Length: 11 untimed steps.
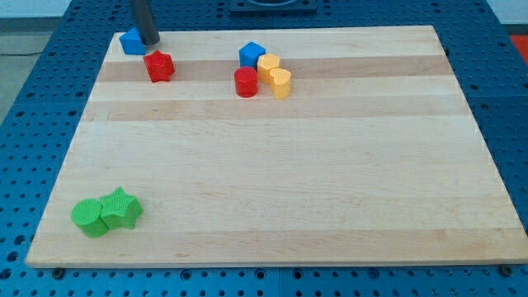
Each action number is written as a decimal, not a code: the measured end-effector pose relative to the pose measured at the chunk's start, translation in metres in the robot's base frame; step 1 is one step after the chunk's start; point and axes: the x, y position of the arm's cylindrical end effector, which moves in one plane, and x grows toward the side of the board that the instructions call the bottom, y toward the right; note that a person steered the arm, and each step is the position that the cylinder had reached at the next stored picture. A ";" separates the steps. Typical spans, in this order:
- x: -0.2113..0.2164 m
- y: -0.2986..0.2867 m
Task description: Move the cube to the top left of the red star
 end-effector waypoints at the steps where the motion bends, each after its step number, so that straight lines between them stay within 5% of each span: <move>1: -0.003 0.064; 3: -0.003 0.214; 4: 0.009 0.239; 7: 0.080 0.173; 11: 0.069 0.102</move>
